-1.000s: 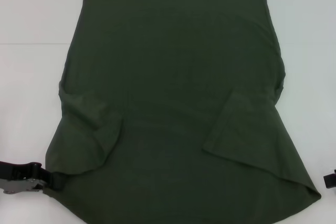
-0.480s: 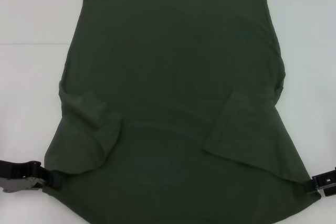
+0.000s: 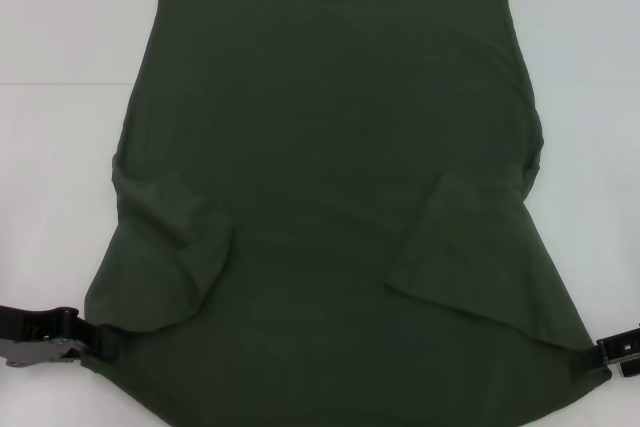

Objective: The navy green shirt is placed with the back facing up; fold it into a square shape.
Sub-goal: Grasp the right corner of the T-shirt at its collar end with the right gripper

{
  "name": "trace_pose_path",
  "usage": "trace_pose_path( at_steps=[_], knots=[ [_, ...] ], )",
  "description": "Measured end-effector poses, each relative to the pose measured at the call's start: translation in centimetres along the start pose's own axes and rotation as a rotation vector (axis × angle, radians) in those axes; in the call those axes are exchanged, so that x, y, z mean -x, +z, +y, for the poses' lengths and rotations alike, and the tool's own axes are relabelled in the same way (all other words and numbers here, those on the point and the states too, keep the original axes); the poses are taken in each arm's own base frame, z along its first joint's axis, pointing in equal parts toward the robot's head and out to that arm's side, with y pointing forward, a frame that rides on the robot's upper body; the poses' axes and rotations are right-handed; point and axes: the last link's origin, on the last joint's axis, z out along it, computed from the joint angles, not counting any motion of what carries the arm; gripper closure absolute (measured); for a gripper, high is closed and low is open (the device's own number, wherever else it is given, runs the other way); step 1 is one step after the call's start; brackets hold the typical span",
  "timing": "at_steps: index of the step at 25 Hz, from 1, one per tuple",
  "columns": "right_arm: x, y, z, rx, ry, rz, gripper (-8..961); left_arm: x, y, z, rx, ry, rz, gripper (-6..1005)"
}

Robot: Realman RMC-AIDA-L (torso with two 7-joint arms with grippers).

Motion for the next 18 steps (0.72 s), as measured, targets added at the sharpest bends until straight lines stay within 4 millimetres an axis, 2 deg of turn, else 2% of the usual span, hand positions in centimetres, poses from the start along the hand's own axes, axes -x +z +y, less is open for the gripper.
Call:
trace_pose_path(
  at_steps=[14, 18],
  knots=[
    [0.4, 1.1, 0.6, 0.012, -0.022, 0.019, 253, 0.1, 0.1, 0.0, 0.001, 0.0, 0.0, 955],
    [0.9, 2.0, 1.5, 0.03, -0.046, 0.031, 261, 0.1, 0.1, 0.0, 0.001, 0.0, 0.0, 955]
  ],
)
